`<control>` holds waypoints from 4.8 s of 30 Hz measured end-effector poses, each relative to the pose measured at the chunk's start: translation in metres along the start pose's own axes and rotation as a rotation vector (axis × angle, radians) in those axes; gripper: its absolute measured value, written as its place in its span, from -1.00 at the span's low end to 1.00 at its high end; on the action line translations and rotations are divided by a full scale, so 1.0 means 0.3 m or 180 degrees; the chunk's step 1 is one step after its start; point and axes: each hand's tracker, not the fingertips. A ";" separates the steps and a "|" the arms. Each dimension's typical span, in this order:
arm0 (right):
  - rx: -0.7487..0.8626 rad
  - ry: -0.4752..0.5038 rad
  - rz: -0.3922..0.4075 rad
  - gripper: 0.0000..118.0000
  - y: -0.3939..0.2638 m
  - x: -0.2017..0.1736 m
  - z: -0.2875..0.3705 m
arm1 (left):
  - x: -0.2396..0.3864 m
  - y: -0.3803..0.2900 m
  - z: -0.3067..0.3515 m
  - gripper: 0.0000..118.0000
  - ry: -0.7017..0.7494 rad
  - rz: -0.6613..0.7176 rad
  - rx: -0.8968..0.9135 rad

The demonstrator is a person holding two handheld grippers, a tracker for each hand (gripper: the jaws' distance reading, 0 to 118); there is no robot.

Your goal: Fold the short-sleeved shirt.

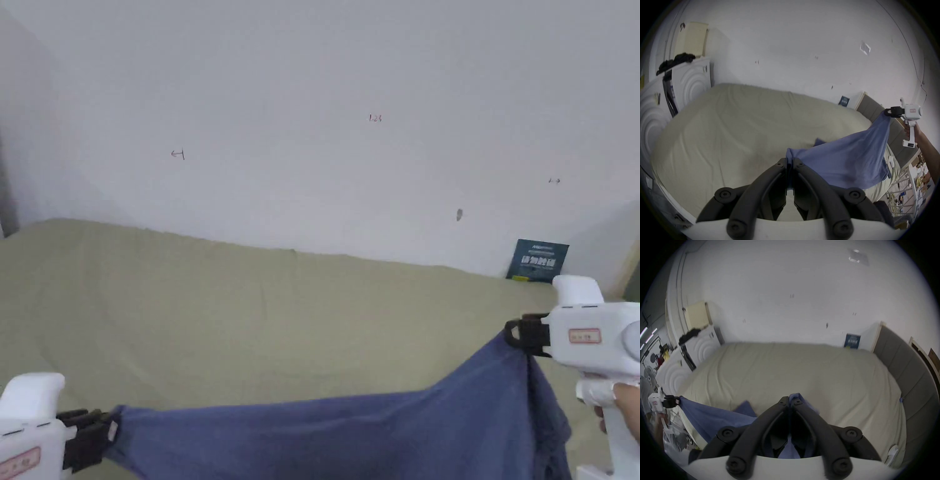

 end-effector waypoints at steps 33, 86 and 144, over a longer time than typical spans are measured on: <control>0.1530 -0.0346 0.0002 -0.95 0.756 0.121 0.164 | 0.276 1.041 -0.148 -0.93 0.0888 -0.0432 0.1348; 0.0214 -0.0155 -0.1041 0.93 -1.236 -0.005 0.578 | 0.105 -0.689 0.261 0.64 0.0714 -0.0678 -0.0060; -0.0920 -0.0653 -0.0488 0.98 -1.335 -0.040 0.321 | 0.111 -0.661 0.007 -0.90 0.0619 -0.0511 -0.0811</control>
